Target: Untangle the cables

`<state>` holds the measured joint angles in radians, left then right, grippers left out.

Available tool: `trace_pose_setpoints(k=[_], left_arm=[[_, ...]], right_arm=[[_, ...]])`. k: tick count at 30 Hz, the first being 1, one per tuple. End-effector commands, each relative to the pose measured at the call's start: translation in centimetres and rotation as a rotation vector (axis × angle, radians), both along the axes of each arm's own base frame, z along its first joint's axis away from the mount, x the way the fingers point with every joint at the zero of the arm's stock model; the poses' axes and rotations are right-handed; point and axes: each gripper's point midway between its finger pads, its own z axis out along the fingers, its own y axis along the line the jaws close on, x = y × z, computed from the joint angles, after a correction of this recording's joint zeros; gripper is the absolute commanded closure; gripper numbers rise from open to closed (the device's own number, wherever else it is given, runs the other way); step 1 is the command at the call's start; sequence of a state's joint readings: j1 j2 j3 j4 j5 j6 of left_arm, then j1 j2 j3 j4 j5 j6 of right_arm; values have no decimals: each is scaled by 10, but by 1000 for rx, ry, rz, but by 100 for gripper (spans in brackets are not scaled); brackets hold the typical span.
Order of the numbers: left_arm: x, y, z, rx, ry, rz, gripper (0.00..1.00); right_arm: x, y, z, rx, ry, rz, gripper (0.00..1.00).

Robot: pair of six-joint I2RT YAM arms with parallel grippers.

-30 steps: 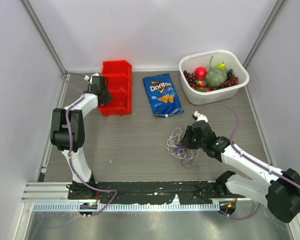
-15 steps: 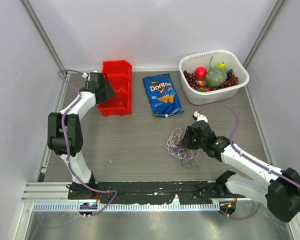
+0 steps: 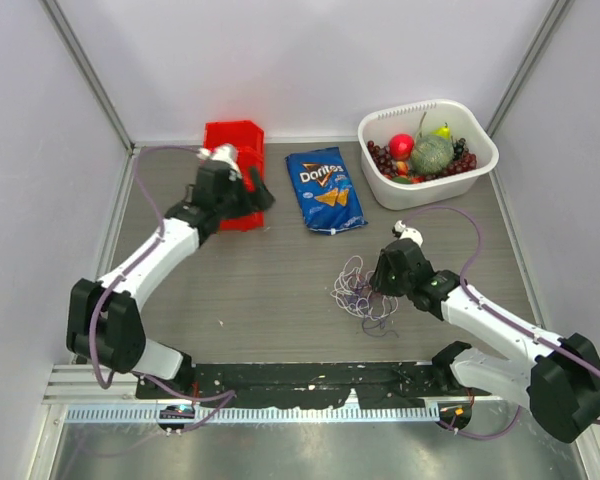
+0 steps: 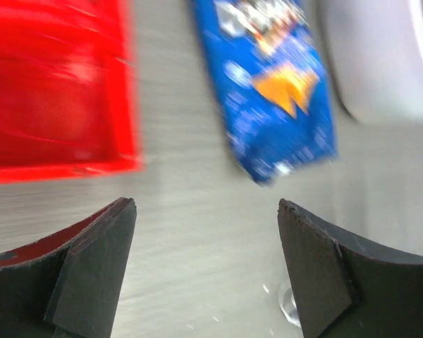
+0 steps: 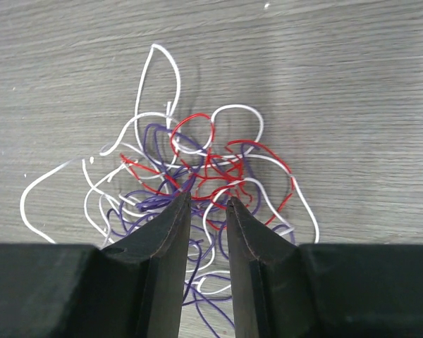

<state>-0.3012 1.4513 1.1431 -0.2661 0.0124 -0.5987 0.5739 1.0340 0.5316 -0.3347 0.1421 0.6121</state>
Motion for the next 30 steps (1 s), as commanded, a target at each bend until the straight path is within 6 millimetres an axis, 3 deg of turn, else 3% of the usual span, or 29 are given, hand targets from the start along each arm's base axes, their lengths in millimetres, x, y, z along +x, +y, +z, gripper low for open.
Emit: trace_pose_setpoints(k=[1, 5, 8, 10, 15, 20, 23, 27, 30], left_arm=[[-55, -114, -7, -140, -24, -364, 16], [-98, -194, -30, -238, 15, -537, 14], [-113, -227, -55, -225, 86, -579, 15], [-121, -243, -65, -232, 109, -615, 21], [-128, -248, -87, -218, 185, -600, 49], [-151, -248, -95, -207, 222, -638, 51], [-158, -243, -93, -194, 216, -634, 71], [-155, -238, -67, -185, 143, -644, 97], [-156, -238, -30, -192, 38, -699, 100]], right_arm=[[14, -6, 14, 11, -43, -46, 67], [8, 7, 10, 62, -28, 31, 64], [3, 13, 7, 87, -17, 62, 61], [-2, 19, 8, 117, -7, 97, 60], [-6, 23, 10, 142, -14, 127, 57], [-5, 23, 13, 139, -29, 138, 51], [-4, 24, 11, 134, -24, 140, 50], [-2, 33, 10, 159, -6, 163, 45], [0, 43, 6, 189, 22, 182, 40]])
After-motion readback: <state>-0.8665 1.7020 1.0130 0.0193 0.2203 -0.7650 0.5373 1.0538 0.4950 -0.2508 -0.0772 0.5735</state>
